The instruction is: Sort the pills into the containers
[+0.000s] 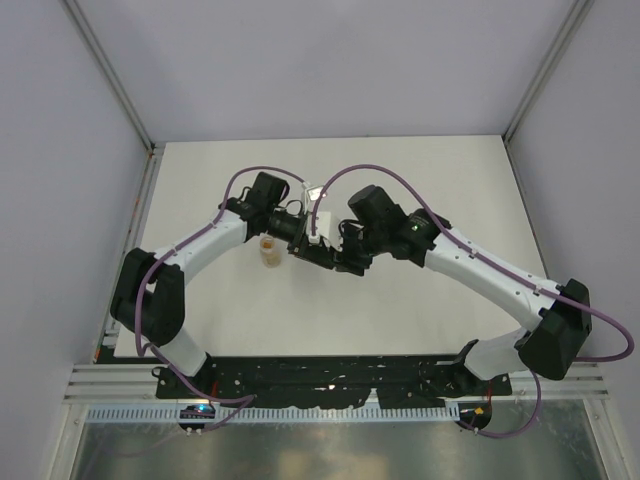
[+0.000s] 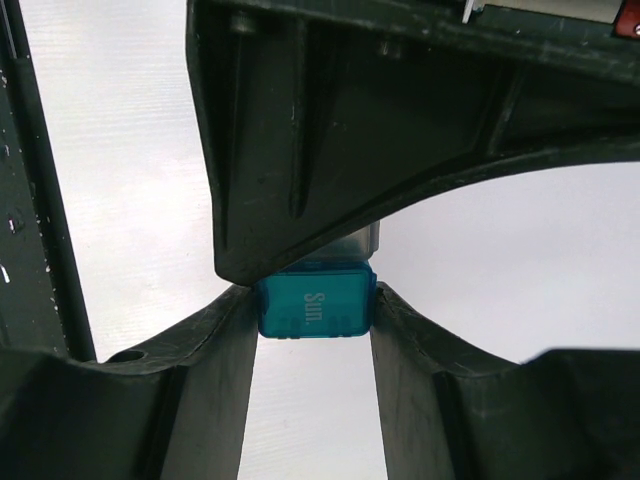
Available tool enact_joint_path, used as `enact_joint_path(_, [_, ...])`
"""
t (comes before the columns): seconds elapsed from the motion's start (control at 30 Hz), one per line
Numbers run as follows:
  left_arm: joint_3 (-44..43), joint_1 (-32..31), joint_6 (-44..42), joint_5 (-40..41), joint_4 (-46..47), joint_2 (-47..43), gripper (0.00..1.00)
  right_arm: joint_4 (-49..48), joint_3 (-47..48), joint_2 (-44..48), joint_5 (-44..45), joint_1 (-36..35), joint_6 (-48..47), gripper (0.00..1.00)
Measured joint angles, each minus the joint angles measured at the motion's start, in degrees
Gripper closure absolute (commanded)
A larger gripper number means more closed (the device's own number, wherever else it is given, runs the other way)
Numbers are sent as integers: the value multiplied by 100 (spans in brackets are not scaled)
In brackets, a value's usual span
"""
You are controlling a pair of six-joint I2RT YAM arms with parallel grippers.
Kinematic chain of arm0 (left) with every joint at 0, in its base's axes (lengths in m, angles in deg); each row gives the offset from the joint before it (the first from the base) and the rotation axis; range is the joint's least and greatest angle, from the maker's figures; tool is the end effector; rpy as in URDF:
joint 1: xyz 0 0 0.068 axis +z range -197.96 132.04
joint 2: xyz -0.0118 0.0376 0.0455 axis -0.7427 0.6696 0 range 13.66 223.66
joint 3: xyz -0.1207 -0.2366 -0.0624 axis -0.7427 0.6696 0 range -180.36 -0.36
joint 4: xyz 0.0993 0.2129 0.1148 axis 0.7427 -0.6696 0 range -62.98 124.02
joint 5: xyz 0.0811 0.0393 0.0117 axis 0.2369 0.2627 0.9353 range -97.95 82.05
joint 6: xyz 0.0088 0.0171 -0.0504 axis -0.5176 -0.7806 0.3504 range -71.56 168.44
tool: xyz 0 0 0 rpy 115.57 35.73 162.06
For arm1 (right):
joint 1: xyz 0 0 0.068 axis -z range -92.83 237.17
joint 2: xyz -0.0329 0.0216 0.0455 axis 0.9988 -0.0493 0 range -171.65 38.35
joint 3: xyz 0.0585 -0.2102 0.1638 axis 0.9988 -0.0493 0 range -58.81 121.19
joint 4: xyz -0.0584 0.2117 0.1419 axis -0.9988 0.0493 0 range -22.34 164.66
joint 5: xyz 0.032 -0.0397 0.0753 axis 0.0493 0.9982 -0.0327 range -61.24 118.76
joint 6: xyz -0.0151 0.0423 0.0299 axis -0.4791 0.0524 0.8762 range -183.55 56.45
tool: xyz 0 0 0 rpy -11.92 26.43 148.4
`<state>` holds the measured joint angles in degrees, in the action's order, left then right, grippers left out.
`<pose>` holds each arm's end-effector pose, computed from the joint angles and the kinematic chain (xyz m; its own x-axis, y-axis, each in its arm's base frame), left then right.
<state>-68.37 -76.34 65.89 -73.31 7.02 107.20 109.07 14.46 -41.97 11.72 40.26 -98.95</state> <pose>0.2813 -0.1887 0.2551 -0.8715 0.3287 -0.3640 0.4437 0.2123 -0.8707 0.1958 0.2246 0.3224 0.0646 -0.7417 -0.6676 -0.9736 0.1000 -0.2053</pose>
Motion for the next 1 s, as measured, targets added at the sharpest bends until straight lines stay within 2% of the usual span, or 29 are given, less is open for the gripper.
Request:
enact_joint_path(0.23, [0,0,11,-24,2,0,63,-15,-13,24,28,0,2,94])
enact_joint_path(0.43, [0,0,37,-28,26,0,79,-24,-22,24,46,-2,2,93])
enact_joint_path(0.9, [94,33,330,-142,238,0,74,-20,-22,24,50,-2,0,94])
enact_joint_path(1.0, [122,37,400,-175,313,0,79,-17,-22,24,52,-2,-2,93])
